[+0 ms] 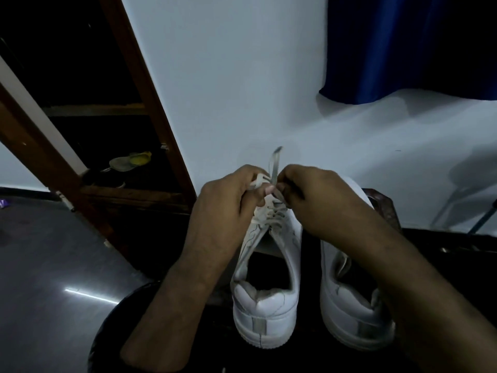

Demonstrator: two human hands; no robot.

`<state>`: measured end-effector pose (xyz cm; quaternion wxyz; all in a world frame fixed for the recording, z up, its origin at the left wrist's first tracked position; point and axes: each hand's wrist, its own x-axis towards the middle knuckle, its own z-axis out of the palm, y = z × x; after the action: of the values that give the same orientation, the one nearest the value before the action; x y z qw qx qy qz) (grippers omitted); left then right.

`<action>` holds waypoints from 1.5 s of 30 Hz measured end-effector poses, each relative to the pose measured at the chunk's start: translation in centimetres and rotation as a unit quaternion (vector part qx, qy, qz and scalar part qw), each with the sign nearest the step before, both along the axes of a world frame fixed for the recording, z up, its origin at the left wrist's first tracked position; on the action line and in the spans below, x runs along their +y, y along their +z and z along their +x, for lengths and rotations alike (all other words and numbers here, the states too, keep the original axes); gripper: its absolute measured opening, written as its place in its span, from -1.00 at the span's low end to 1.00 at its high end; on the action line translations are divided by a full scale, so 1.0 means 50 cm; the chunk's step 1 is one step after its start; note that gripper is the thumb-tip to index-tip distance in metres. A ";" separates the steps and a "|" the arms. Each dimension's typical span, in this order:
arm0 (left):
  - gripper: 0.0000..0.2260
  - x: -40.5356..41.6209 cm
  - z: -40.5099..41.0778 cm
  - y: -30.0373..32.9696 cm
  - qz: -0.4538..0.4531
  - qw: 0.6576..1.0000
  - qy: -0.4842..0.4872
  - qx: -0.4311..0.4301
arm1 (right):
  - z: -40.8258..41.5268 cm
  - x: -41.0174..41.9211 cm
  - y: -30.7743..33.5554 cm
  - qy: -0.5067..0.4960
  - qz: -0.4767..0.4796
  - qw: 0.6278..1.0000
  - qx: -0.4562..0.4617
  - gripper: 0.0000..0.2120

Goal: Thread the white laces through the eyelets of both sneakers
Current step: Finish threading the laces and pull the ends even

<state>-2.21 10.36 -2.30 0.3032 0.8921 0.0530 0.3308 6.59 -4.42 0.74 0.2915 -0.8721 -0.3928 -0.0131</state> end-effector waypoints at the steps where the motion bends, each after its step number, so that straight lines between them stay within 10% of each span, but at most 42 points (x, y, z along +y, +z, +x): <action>1: -0.77 0.002 0.000 -0.003 -0.013 1.000 0.005 0.003 | -0.007 0.003 0.000 0.011 -0.024 1.000 -0.005 -0.84; 5: -0.57 0.018 0.001 -0.012 -0.154 0.985 -0.068 0.048 | -0.019 0.009 -0.009 0.095 -0.035 0.994 0.032 -0.84; 21: -0.79 0.024 -0.047 -0.008 -0.160 0.976 -0.121 0.091 | -0.011 -0.050 0.027 0.177 -0.002 0.960 0.217 -0.84; 26: -0.79 0.002 -0.052 0.006 -0.228 0.964 -0.106 0.084 | -0.030 -0.047 0.034 0.135 -0.055 0.983 0.107 -0.41; 29: -0.82 -0.003 -0.057 0.012 -0.175 0.974 -0.086 0.119 | -0.057 -0.024 0.005 0.142 -0.079 0.985 0.052 -0.78; 38: -0.94 -0.006 -0.105 0.052 -0.038 0.949 -0.126 0.286 | -0.066 -0.044 -0.019 0.165 -0.100 0.980 0.042 -0.97; 45: -0.96 -0.047 -0.085 0.023 0.114 0.943 -0.052 0.308 | -0.052 -0.074 -0.025 0.100 -0.049 0.990 0.092 -0.69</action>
<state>-6.47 8.02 -1.17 0.1857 0.9804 0.0591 0.0277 3.98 -8.12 -0.50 0.2834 -0.8391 -0.4498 0.1151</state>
